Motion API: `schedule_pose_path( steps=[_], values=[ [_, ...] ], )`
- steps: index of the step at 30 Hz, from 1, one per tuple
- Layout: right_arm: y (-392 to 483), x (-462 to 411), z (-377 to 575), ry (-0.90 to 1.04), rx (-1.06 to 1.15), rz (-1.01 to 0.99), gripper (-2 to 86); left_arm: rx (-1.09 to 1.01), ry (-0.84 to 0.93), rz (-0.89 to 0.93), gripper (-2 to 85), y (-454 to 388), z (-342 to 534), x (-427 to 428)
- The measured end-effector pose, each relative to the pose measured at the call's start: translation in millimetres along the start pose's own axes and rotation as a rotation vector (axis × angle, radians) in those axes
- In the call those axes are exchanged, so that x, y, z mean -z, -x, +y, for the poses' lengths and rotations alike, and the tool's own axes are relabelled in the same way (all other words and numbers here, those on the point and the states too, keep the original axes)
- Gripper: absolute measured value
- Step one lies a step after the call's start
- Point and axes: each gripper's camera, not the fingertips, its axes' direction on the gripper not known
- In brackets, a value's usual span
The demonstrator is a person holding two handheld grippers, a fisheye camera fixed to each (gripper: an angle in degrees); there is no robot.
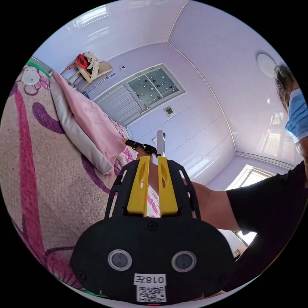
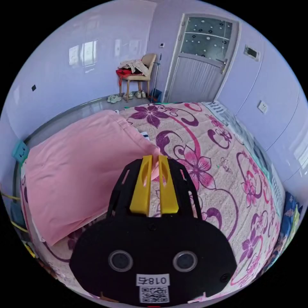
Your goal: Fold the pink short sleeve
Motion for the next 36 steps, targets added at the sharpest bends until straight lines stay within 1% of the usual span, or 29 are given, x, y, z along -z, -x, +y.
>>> schedule_pose_path(
  steps=[3,5,7,9,10,11,12,14,17,20,21,22,24,25,27,28,30,31,32,33,34,36],
  values=[
    [11.1,-1.3,6.5,0.010,0.099,0.096,1.6,0.005,-0.004,0.002,4.8,6.2,4.1,1.5],
    [9.4,10.7,11.3,-0.032,0.109,0.092,1.2,-0.005,-0.004,-0.008,4.8,7.7,4.8,2.1],
    [0.2,42.3,17.6,-0.139,0.096,0.001,1.0,-0.025,-0.010,-0.024,4.8,8.4,3.9,4.0],
    [-18.9,100.2,28.2,-0.289,0.091,-0.219,0.8,-0.037,-0.028,-0.031,4.9,8.2,3.2,7.2],
    [-24.2,115.8,31.6,-0.321,0.099,-0.280,0.7,-0.045,-0.046,-0.045,4.9,6.9,2.7,10.7],
    [-35.7,147.5,39.3,-0.384,0.112,-0.387,0.6,-0.050,-0.057,-0.054,4.9,5.7,2.3,13.1],
    [-48.9,179.0,47.2,-0.440,0.121,-0.453,0.6,-0.064,-0.085,-0.074,5.0,2.2,0.9,19.2],
    [-75.5,226.0,57.3,-0.515,0.105,-0.491,0.5,-0.096,-0.116,-0.100,5.0,-6.1,-2.2,29.1],
    [-136.2,307.0,66.2,-0.632,0.046,-0.486,0.5,-0.143,-0.099,-0.102,5.0,-24.1,-5.0,37.3],
    [-181.1,394.5,68.3,-0.718,0.066,-0.325,0.5,-0.141,-0.090,-0.095,4.8,-50.2,1.2,37.3],
    [-193.0,431.8,73.2,-0.760,0.105,-0.305,0.5,-0.134,-0.089,-0.084,4.7,-62.4,3.9,36.2],
    [-196.9,451.1,77.1,-0.779,0.128,-0.299,0.5,-0.127,-0.090,-0.076,4.6,-74.4,5.3,35.5],
    [-195.6,528.1,106.2,-0.837,0.301,-0.247,0.5,-0.116,-0.092,-0.066,4.6,-91.1,4.5,35.2],
    [-193.3,546.7,117.7,-0.847,0.347,-0.226,0.5,-0.113,-0.075,-0.046,4.6,-102.3,4.0,34.8],
    [-189.6,605.0,172.2,-0.844,0.490,-0.240,0.5,-0.113,-0.030,-0.038,4.6,-119.9,7.4,34.0],
    [-189.3,615.9,188.5,-0.836,0.517,-0.253,0.6,-0.117,0.009,-0.042,4.6,-131.5,12.1,33.5],
    [-187.9,639.7,256.5,-0.723,0.607,-0.383,0.6,-0.138,0.060,-0.049,4.5,-146.3,20.0,33.5],
    [-186.3,639.5,274.2,-0.681,0.618,-0.423,0.6,-0.144,0.091,-0.074,4.4,-152.8,23.9,32.8],
    [-181.5,630.8,308.9,-0.586,0.604,-0.501,0.6,-0.145,0.104,-0.084,4.4,-155.0,25.1,31.8],
    [-177.0,612.2,341.8,-0.496,0.522,-0.552,0.6,-0.144,0.136,-0.094,4.5,-158.1,25.6,26.9],
    [-175.0,599.2,358.9,-0.455,0.459,-0.569,0.7,-0.134,0.183,-0.107,4.7,-160.8,24.3,17.0],
    [-168.1,534.8,421.4,-0.297,0.143,-0.556,0.7,-0.139,0.267,-0.100,4.8,-171.5,21.1,-6.6]
  ],
)
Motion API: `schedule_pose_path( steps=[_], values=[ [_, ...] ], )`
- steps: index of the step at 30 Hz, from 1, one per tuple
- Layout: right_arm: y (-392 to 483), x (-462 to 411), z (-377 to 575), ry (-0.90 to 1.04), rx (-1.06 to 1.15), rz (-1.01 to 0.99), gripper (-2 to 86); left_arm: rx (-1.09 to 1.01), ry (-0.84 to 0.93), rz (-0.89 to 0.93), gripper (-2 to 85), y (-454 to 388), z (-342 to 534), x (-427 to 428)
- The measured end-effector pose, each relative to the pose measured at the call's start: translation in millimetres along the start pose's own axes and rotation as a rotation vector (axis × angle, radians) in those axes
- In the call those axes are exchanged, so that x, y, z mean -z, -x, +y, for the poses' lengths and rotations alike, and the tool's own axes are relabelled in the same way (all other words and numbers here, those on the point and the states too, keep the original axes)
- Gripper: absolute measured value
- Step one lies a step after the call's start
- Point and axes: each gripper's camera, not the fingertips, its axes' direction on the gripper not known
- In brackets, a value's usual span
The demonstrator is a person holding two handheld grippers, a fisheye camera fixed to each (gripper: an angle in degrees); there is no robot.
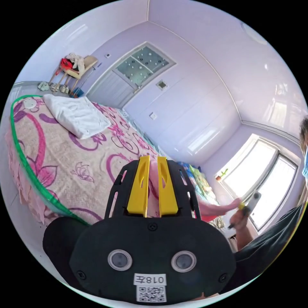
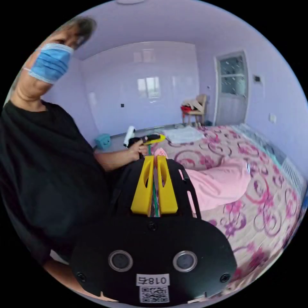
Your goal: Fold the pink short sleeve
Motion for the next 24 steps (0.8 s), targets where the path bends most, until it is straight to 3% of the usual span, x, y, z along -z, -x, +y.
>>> schedule_pose_path(
  steps=[5,7,10,18,24],
  values=[
    [-12.8,-57.3,110.9,-0.038,-0.473,0.064,0.8,-0.210,0.318,0.100,5.7,-90.9,-35.3,-91.9],
    [-10.4,-63.5,118.9,-0.055,-0.524,0.032,0.8,-0.380,0.489,0.092,6.4,-152.5,-38.7,-141.8],
    [-7.0,-52.3,107.3,-0.074,-0.519,0.036,0.8,-0.528,0.548,0.057,6.4,-209.6,-32.9,-174.7],
    [-16.2,48.2,109.4,-0.419,-0.655,0.089,0.9,-0.320,0.561,0.038,6.3,-190.2,-30.5,-195.7],
    [-13.6,111.7,135.4,-0.695,-0.812,0.161,1.0,-0.285,0.588,0.017,6.3,-181.4,-44.0,-196.3]
  ],
)
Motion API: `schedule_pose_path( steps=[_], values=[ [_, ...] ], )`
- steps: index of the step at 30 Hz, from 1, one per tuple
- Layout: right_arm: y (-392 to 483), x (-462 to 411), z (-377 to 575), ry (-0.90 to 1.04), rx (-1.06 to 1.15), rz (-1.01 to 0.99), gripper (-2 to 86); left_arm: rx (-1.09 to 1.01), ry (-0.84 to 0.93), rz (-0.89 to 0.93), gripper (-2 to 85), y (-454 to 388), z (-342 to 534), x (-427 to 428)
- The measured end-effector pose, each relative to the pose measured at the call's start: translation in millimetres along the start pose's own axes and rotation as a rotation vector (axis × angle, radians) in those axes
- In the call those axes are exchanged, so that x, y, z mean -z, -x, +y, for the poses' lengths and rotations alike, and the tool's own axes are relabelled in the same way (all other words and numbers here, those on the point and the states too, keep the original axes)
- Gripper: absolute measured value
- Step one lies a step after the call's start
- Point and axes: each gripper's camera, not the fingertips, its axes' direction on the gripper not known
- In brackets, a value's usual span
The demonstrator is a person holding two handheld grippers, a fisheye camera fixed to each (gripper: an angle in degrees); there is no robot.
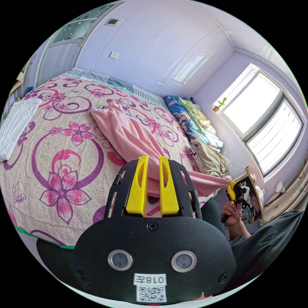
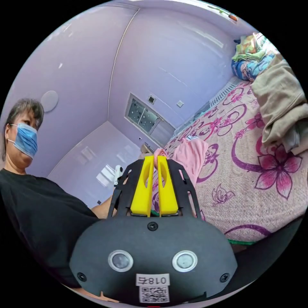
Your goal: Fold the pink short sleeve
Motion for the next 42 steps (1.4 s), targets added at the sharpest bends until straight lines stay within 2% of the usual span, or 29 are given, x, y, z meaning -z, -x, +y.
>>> schedule_pose_path(
  steps=[5,9,12,13,16,18,22,25,29,32,35,38,40,42],
  values=[
    [6.0,27.5,-12.9,-0.132,-0.108,0.119,1.0,0.059,0.045,-0.052,6.5,13.6,4.8,-5.4],
    [-10.4,32.1,-6.2,-0.196,-0.290,0.049,0.9,0.075,0.114,-0.094,8.5,14.1,20.9,-21.2],
    [-5.2,28.1,0.7,-0.213,-0.322,0.001,0.9,-0.105,0.129,-0.274,10.6,-15.1,24.3,-25.9],
    [-2.9,27.6,1.6,-0.213,-0.320,-0.002,0.9,-0.199,0.090,-0.366,11.1,-27.9,23.7,-21.5],
    [10.7,26.5,5.9,-0.190,-0.296,0.002,0.8,-0.428,0.021,-0.494,12.5,-43.8,21.3,-14.4],
    [21.2,27.9,11.2,-0.165,-0.275,0.011,0.8,-0.430,0.083,-0.433,16.0,-27.8,13.5,-18.1],
    [32.3,31.3,26.5,-0.152,-0.256,0.021,0.8,-0.241,0.189,-0.149,18.3,35.1,5.2,-26.0],
    [35.7,31.3,44.5,-0.151,-0.260,0.024,0.8,-0.168,0.209,-0.091,17.9,59.6,7.1,-31.8],
    [41.7,30.3,71.7,-0.152,-0.260,0.031,0.8,-0.157,0.236,-0.046,12.5,76.3,17.4,-37.6],
    [48.2,30.0,92.5,-0.144,-0.248,0.045,0.9,-0.191,0.298,-0.020,4.0,81.4,37.4,-43.3],
    [54.8,30.2,115.2,-0.141,-0.236,0.053,0.9,-0.192,0.209,-0.023,-0.2,87.8,62.6,-18.7],
    [62.9,29.8,134.6,-0.151,-0.221,0.041,0.9,-0.078,-0.029,0.032,-0.8,109.4,88.4,47.2],
    [69.0,27.7,137.5,-0.162,-0.198,0.008,0.8,-0.007,-0.267,0.084,-0.9,119.4,100.9,121.3],
    [83.7,17.9,124.8,-0.167,-0.124,-0.050,0.8,-0.045,-0.415,0.097,-0.9,109.9,92.5,181.3]
  ],
)
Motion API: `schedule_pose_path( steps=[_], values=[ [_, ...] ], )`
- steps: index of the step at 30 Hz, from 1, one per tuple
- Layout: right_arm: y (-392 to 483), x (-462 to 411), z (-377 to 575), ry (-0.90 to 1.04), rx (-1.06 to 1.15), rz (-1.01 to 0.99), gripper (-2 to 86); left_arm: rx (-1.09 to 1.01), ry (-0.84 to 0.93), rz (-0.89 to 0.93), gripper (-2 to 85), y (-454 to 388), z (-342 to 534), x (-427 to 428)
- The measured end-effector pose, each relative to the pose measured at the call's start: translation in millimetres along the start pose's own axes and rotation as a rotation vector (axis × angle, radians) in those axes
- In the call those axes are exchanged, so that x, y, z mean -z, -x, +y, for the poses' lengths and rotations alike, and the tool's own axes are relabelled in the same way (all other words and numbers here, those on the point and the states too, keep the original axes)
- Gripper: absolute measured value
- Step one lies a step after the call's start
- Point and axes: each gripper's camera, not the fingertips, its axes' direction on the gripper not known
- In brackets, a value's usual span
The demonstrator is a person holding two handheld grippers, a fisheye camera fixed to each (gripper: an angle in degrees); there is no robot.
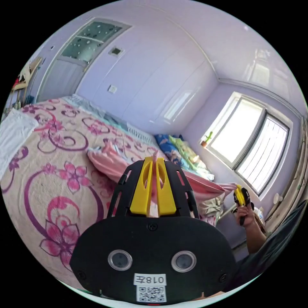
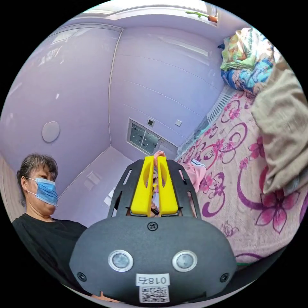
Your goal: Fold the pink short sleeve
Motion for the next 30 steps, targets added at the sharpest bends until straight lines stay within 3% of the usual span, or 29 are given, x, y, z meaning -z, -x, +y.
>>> schedule_pose_path(
  steps=[7,12,20,24,30],
  values=[
    [129.3,-52.9,-52.1,-0.008,0.383,-0.059,0.7,-0.431,-0.342,-0.053,-1.0,-153.1,-170.2,186.5],
    [259.8,-51.5,-37.0,-0.049,0.663,-0.016,0.6,-0.604,-0.450,-0.178,-0.9,-248.8,-208.8,298.6],
    [350.4,-43.1,33.4,-0.046,0.857,0.042,0.6,-0.695,-0.532,-0.291,-1.0,-301.0,-193.9,393.5],
    [350.5,-89.3,50.4,0.116,0.826,0.189,0.6,-0.592,-0.367,-0.332,-1.0,-278.9,-219.8,376.6],
    [333.0,-112.8,61.1,0.084,0.739,0.224,0.5,-0.478,-0.336,-0.329,-0.9,-247.6,-221.3,356.4]
  ],
)
